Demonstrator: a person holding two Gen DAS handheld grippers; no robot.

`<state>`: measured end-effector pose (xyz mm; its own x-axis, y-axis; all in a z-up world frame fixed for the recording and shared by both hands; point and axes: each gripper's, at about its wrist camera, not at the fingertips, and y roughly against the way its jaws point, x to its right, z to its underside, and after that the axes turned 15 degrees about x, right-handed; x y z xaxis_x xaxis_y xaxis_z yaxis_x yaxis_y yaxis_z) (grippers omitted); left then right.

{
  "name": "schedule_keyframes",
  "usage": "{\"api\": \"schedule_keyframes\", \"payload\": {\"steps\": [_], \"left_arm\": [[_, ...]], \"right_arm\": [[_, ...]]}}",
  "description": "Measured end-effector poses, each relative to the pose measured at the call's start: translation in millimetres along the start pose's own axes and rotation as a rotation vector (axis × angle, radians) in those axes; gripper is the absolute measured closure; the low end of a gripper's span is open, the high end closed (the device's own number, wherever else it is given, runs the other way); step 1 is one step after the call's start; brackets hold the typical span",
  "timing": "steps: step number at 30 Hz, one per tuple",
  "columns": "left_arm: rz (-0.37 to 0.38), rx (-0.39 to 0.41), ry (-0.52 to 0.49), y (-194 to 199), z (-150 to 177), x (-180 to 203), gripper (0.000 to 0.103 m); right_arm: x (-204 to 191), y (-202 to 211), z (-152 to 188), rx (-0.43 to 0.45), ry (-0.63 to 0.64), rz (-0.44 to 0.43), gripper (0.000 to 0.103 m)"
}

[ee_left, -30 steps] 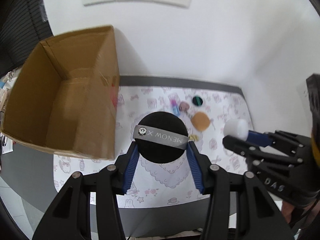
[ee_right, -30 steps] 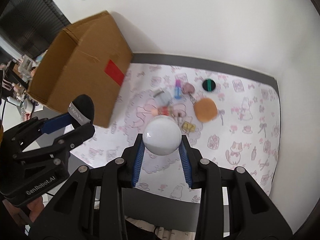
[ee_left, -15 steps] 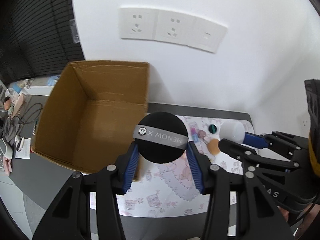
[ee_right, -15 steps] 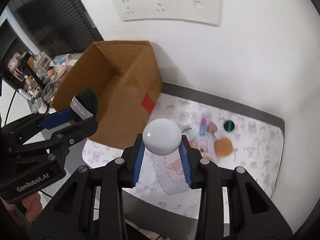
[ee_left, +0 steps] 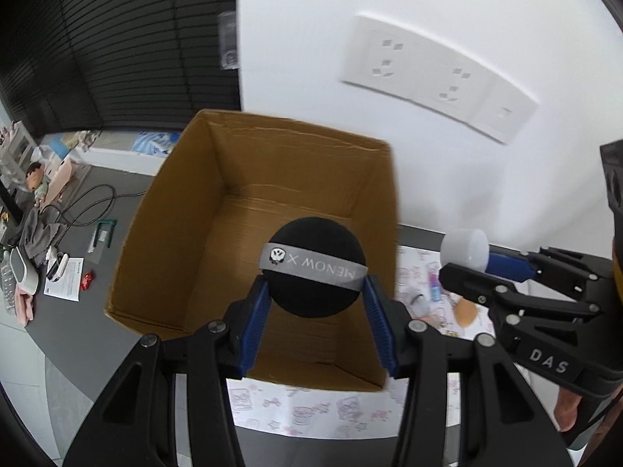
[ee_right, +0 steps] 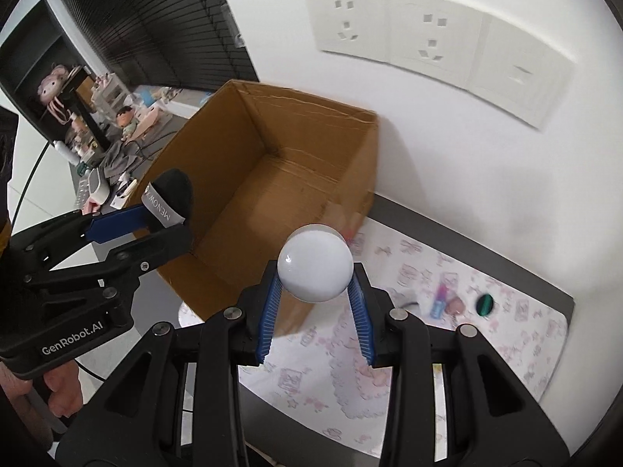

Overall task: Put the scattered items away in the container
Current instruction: 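Carry the white ball and black puff over the cardboard box with both tools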

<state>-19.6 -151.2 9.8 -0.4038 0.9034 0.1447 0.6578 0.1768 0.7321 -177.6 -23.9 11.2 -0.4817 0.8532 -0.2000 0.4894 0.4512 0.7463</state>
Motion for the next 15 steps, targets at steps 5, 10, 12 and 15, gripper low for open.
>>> {"api": "schedule_keyframes", "payload": {"steps": [5, 10, 12, 15], "left_arm": [[-0.031, -0.039, 0.027, -20.4, -0.3, -28.5, 0.055], [-0.056, -0.088, 0.064, -44.4, 4.2, -48.8, 0.055], [-0.069, -0.107, 0.074, -53.5, 7.6, -56.6, 0.055], [-0.076, -0.144, 0.086, -67.5, 14.5, -66.1, 0.055]], "right_arm": [[-16.9, -29.9, -13.1, -0.028, 0.025, -0.037, 0.067], [-33.1, -73.4, -22.8, -0.087, 0.040, -0.039, 0.067], [-37.2, -92.8, -23.7, -0.119, 0.033, -0.047, 0.067], [-41.8, -114.2, -21.9, -0.158, 0.035, -0.051, 0.067]]}}
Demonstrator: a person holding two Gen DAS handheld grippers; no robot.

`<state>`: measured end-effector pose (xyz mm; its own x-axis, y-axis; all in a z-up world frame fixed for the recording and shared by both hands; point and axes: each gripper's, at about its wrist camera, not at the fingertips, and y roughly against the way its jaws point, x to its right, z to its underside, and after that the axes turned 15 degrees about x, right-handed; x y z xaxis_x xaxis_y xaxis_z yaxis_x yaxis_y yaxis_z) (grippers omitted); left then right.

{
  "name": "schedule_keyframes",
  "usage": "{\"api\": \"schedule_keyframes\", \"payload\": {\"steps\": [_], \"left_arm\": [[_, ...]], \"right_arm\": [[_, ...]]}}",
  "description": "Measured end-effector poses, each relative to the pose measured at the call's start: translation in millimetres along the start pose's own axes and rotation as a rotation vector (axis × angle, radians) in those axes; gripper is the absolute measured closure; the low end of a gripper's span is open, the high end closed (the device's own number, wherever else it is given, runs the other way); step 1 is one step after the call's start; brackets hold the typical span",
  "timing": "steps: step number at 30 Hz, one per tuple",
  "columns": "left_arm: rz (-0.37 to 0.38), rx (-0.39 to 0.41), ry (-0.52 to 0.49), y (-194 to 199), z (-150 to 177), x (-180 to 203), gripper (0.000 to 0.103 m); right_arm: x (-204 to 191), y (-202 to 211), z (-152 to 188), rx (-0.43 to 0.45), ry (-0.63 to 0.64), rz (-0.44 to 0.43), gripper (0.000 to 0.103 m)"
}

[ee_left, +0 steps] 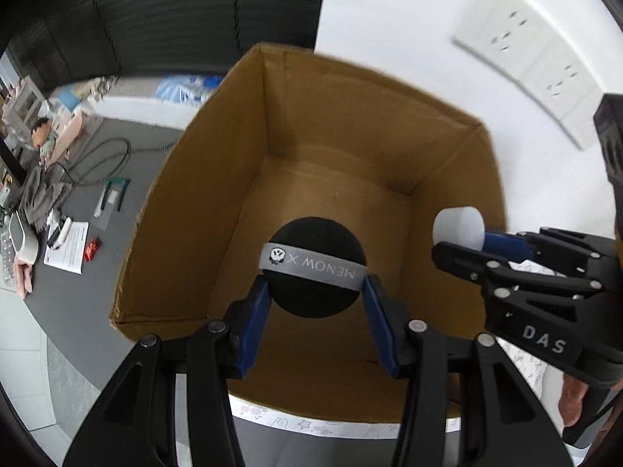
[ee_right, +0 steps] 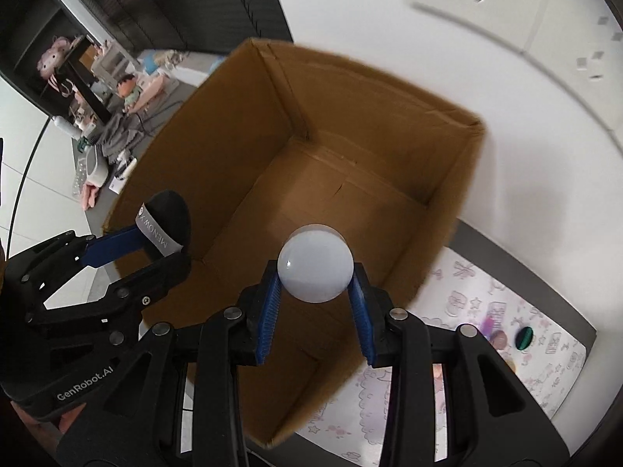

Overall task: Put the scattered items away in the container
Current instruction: 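Carry the white ball and black puff over the cardboard box with both tools, then open both tools to drop the ball and puff into the box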

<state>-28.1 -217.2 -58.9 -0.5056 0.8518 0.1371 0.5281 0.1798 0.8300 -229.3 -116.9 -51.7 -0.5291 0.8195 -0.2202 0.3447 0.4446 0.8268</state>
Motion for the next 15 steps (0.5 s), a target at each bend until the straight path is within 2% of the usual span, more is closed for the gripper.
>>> {"api": "schedule_keyframes", "payload": {"steps": [6, 13, 14, 15], "left_arm": [[0.010, -0.041, 0.022, -21.9, 8.2, -11.0, 0.055], [0.027, -0.057, 0.071, -28.7, 11.0, -21.7, 0.053], [0.044, -0.062, 0.085, -28.8, 10.9, -22.6, 0.052], [0.065, -0.066, 0.099, -28.1, 10.8, -23.4, 0.049]], "right_arm": [[2.7, -25.4, 2.2, -0.049, -0.006, 0.005, 0.066], [5.5, -29.2, 2.0, -0.046, -0.013, 0.002, 0.066], [6.4, -28.0, 1.4, -0.042, -0.014, 0.007, 0.064], [7.7, -25.7, 0.6, -0.033, -0.016, 0.017, 0.056]]}}
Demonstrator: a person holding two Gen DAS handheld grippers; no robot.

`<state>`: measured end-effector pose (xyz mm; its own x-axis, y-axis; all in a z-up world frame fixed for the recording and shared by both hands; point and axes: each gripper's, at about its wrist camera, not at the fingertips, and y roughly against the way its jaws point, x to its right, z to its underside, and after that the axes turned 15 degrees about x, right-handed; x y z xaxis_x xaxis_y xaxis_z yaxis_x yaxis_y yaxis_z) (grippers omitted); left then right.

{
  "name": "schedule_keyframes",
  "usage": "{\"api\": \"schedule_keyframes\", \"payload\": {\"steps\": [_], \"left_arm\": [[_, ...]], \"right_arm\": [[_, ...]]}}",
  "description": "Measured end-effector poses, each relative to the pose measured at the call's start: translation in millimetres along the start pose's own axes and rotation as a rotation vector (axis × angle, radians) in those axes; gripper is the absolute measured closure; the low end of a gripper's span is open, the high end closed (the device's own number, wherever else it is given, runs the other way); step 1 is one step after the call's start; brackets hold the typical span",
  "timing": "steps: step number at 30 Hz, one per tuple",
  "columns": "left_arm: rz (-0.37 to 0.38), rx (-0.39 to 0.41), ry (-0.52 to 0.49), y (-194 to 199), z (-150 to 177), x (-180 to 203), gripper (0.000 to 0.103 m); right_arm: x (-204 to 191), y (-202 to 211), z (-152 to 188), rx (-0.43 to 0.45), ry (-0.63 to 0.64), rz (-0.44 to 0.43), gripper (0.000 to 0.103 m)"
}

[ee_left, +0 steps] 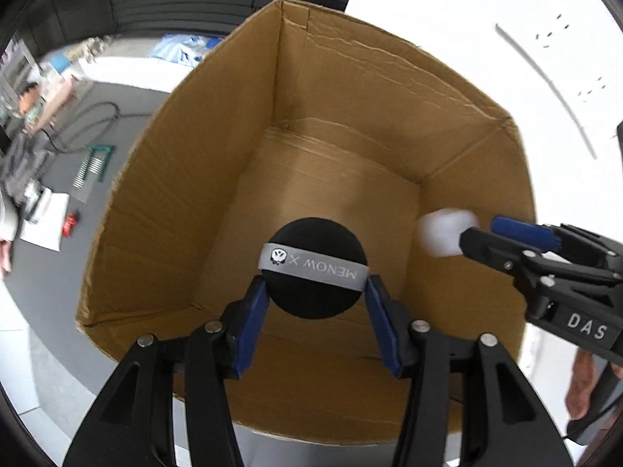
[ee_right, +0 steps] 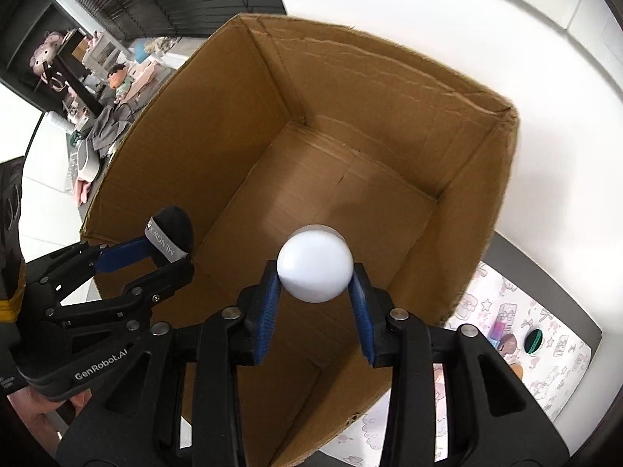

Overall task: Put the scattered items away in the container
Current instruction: 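Open both tools to drop the ball and puff into the box, then move both tools back over the remaining items on the mat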

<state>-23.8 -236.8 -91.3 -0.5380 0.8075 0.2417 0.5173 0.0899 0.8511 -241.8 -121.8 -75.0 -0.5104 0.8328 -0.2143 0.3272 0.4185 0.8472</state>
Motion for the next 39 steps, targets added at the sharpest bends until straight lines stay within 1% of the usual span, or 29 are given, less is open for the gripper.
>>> {"api": "schedule_keyframes", "payload": {"steps": [1, 2, 3, 4, 5, 6, 10, 12, 13, 14, 16, 18, 22, 25, 29, 34, 37, 39], "left_arm": [[0.015, -0.001, 0.007, 1.2, -0.4, 0.0, 0.046], [0.019, 0.003, 0.007, 2.1, -0.5, -0.7, 0.034], [0.012, 0.011, 0.001, 4.3, -0.8, 0.4, 0.019], [0.006, 0.017, -0.003, 5.0, -1.2, -0.1, 0.014], [0.000, 0.022, -0.007, 6.8, -1.4, 1.2, 0.012], [-0.007, 0.028, -0.011, 8.7, -1.7, 2.1, 0.012], [-0.002, 0.039, -0.007, 16.6, -1.7, 8.3, 0.012], [0.021, 0.059, 0.023, 21.9, -1.7, 10.6, 0.012], [0.030, 0.065, 0.030, 24.3, -1.5, 11.8, 0.012], [0.031, 0.071, 0.025, 26.9, -1.1, 15.2, 0.012], [0.001, 0.072, -0.018, 30.8, 0.2, 23.6, 0.012], [-0.013, 0.094, -0.049, 36.6, 1.8, 32.4, 0.012], [0.024, 0.106, -0.042, 45.0, 5.8, 46.8, 0.012], [0.027, 0.115, -0.078, 50.2, 10.7, 63.8, 0.012], [0.056, 0.115, -0.132, 55.1, 19.7, 91.5, 0.012], [0.080, 0.153, -0.196, 62.1, 27.1, 126.5, 0.012], [0.066, 0.161, -0.222, 63.9, 32.1, 145.1, 0.012], [0.074, 0.163, -0.232, 64.8, 35.9, 156.0, 0.012]], "right_arm": [[0.7, 1.6, -0.9, 0.006, -0.004, 0.007, 0.052], [1.1, 2.9, -1.7, 0.010, -0.006, 0.010, 0.048], [2.0, 5.8, -1.9, 0.017, -0.010, 0.009, 0.046], [3.1, 8.5, -2.1, 0.026, -0.014, 0.010, 0.044], [4.5, 11.3, -2.3, 0.035, -0.019, 0.015, 0.039], [5.1, 13.4, -2.7, 0.042, -0.023, 0.021, 0.035], [9.5, 27.5, -1.7, 0.071, -0.041, 0.024, 0.030], [13.8, 38.9, 0.5, 0.093, -0.054, 0.017, 0.020], [15.5, 43.9, 1.9, 0.106, -0.066, 0.021, 0.017], [17.3, 48.8, 3.1, 0.119, -0.073, 0.018, 0.011], [21.7, 60.0, 5.1, 0.142, -0.088, 0.018, 0.009], [25.5, 69.0, 6.7, 0.160, -0.102, 0.022, 0.004], [32.9, 84.5, 12.5, 0.187, -0.111, 0.043, 0.000], [39.0, 96.6, 20.8, 0.205, -0.110, 0.067, 0.000], [51.5, 113.8, 34.3, 0.229, -0.120, 0.108, 0.000], [73.3, 140.9, 52.9, 0.260, -0.144, 0.148, 0.000], [87.5, 158.9, 64.9, 0.288, -0.155, 0.186, 0.000], [99.1, 171.8, 74.0, 0.301, -0.166, 0.215, 0.000]]}}
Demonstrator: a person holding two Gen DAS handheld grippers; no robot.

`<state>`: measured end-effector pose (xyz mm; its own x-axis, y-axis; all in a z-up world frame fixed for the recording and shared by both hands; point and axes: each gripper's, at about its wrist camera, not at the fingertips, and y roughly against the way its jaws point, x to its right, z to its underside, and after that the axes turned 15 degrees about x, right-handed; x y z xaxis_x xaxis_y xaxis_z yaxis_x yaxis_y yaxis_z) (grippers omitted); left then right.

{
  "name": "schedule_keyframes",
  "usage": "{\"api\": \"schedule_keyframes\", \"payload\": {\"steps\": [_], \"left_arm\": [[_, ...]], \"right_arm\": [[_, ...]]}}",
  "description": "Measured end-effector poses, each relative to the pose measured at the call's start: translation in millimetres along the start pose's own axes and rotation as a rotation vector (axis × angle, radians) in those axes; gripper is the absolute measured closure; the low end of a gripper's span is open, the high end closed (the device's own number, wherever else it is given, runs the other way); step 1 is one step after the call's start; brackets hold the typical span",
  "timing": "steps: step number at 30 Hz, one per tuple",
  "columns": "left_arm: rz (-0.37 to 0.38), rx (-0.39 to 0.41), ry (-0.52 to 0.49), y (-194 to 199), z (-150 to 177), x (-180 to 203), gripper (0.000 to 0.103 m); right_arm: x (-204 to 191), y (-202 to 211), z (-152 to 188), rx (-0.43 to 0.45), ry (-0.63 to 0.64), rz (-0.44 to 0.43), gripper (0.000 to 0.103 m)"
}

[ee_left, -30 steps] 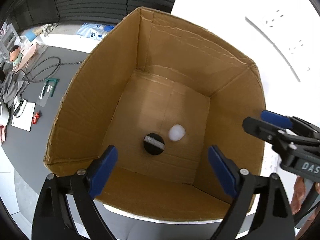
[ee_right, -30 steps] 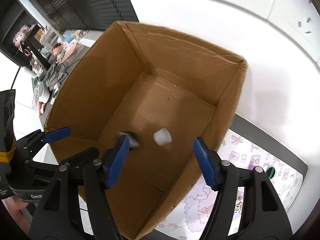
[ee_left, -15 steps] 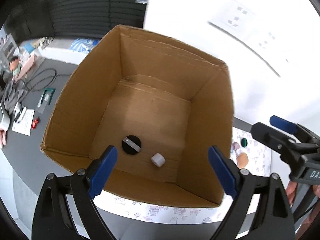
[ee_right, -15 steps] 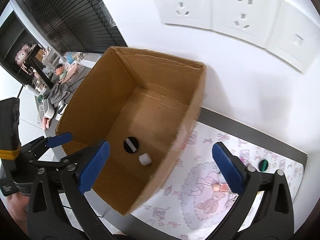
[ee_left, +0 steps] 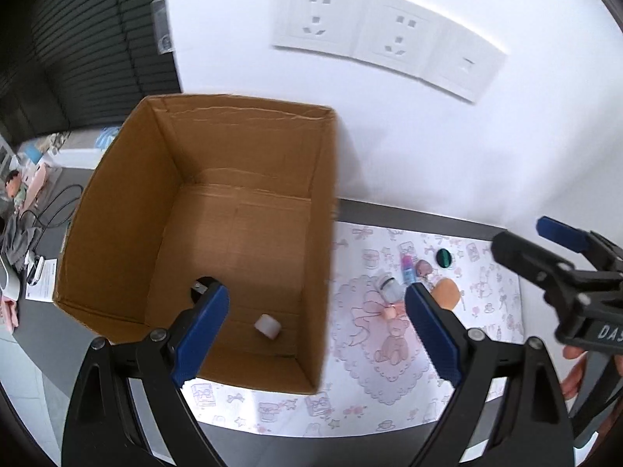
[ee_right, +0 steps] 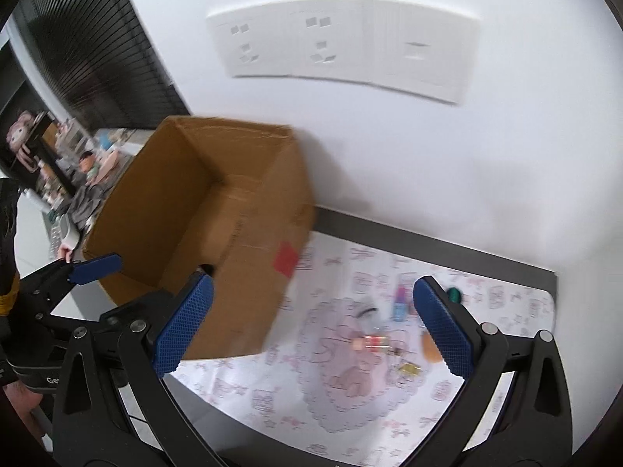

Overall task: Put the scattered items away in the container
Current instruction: 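Move both tools back over the remaining items on the mat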

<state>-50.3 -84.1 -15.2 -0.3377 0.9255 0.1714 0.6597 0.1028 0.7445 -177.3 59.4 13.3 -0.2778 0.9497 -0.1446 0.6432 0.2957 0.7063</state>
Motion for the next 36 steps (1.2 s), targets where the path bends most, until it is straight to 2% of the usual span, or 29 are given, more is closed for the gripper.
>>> {"api": "schedule_keyframes", "payload": {"steps": [3, 7, 12, 17, 19, 22, 25, 28, 36], "left_arm": [[0.044, -0.003, -0.019, 0.0, 1.0, 17.0, 0.012], [0.051, 0.020, -0.082, 1.6, 4.5, 42.9, 0.012], [0.044, -0.004, -0.134, -5.2, 11.1, 71.8, 0.012], [0.053, 0.002, -0.159, -11.8, 19.2, 98.9, 0.012], [0.048, 0.000, -0.175, -16.3, 22.8, 107.8, 0.012], [0.053, -0.025, -0.180, -26.5, 27.9, 117.7, 0.012], [0.065, -0.053, -0.189, -37.9, 34.7, 125.4, 0.012], [0.069, -0.066, -0.209, -46.4, 40.8, 133.1, 0.012], [0.088, -0.105, -0.227, -67.4, 54.4, 139.6, 0.012]], "right_arm": [[25.2, 17.2, 4.8, 0.012, -0.029, 0.044, 0.000], [53.3, 29.2, 14.4, -0.021, -0.041, 0.044, 0.000], [91.5, 43.8, 30.4, -0.053, -0.073, 0.132, 0.000], [118.8, 56.4, 47.7, -0.067, -0.090, 0.163, 0.000], [125.8, 58.9, 54.5, -0.071, -0.085, 0.170, 0.000], [136.1, 65.1, 65.0, -0.050, -0.069, 0.134, 0.000], [141.4, 69.2, 71.5, -0.016, -0.041, 0.153, 0.000], [147.0, 62.9, 78.5, -0.061, -0.051, 0.156, 0.000], [164.1, 50.7, 86.0, -0.089, -0.108, 0.171, 0.000]]}}
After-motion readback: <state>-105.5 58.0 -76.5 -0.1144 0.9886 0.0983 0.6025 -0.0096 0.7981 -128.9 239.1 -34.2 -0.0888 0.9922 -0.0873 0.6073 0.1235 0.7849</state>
